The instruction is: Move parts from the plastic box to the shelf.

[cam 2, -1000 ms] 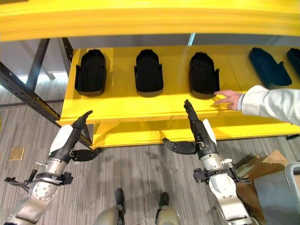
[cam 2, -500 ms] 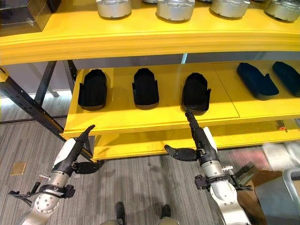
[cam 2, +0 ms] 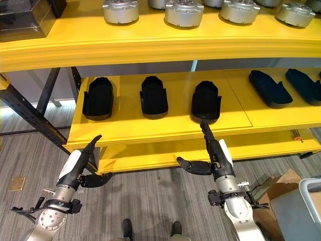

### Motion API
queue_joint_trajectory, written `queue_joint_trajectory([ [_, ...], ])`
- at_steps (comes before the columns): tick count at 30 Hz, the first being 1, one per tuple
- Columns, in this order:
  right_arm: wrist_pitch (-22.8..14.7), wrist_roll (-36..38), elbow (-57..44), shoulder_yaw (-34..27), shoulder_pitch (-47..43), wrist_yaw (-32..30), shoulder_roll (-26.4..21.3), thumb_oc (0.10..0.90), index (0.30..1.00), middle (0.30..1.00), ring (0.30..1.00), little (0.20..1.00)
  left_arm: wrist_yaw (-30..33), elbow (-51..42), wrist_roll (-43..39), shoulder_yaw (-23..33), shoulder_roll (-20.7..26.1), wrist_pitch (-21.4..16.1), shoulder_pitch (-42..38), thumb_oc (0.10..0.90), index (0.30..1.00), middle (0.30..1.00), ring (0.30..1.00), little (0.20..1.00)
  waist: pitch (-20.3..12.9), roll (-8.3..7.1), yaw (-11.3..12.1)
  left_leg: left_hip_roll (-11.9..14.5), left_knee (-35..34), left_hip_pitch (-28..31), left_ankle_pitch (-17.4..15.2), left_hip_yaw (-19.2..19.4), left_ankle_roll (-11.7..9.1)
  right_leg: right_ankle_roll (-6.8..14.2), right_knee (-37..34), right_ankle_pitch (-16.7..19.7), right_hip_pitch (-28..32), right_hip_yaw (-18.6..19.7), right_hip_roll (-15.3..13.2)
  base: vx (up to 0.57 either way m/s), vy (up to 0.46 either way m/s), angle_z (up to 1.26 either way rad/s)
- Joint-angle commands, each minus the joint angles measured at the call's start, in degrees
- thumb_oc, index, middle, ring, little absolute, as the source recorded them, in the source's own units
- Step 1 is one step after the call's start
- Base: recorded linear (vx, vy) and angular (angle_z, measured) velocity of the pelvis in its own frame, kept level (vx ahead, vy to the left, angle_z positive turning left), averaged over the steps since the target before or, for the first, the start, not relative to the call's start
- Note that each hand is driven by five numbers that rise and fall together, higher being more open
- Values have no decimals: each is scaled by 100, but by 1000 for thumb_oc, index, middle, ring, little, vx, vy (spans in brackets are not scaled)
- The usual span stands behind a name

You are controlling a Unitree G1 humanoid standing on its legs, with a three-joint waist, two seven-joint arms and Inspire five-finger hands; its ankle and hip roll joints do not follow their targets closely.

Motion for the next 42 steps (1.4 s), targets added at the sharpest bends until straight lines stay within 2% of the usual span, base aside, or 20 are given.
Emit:
queue_joint_trajectory([
  [1,-522,-229,-533,-371,-501,-258,-106,900,1000,1000,1000,1000,180,-454,-147,483,153,-350,-392,900,1000,1000,1000,1000,-246,-161,-23,476,502,325,-933,-130,-294,483,21,92,-44,46,-512,0,0,0],
  [6,-424,-508,-440,-536,-597,-350,-265,900,1000,1000,1000,1000,97,-493,-157,496,189,-355,-378,900,1000,1000,1000,1000,-226,-209,-2,449,542,248,-950,-161,-275,490,21,105,-94,55,-528,-3,1,-2],
  [13,-245,-907,-221,-956,-1049,-365,-928,900,1000,1000,1000,1000,-222,-679,-288,555,245,-351,-332,900,1000,1000,1000,1000,-129,-340,130,386,630,-5,-938,-251,-253,504,-15,181,-198,7,-577,-11,-1,2],
  [22,102,-1123,219,-514,-2172,-69,-1690,900,1000,1000,1000,1000,-471,-805,-433,576,375,-244,-362,900,1000,1000,1000,1000,39,-553,377,302,837,-394,-974,-406,-228,485,-46,259,-341,-98,-628,-36,-1,9],
  [27,399,-1503,612,17,-2983,143,-1757,900,1000,1000,1000,1000,-547,-918,-395,644,409,-180,-454,900,1000,1000,1000,1000,171,-591,472,277,985,-620,-981,-427,-216,455,-29,309,-484,-84,-663,-56,6,5],
  [42,553,-1970,1036,500,-3468,270,-1509,900,1000,1000,1000,1000,-631,-839,-439,470,409,-152,-660,900,1000,1000,1000,1000,352,-569,494,302,1224,-899,-1029,-498,-181,431,65,307,-655,-93,-663,-3,1,0],
])
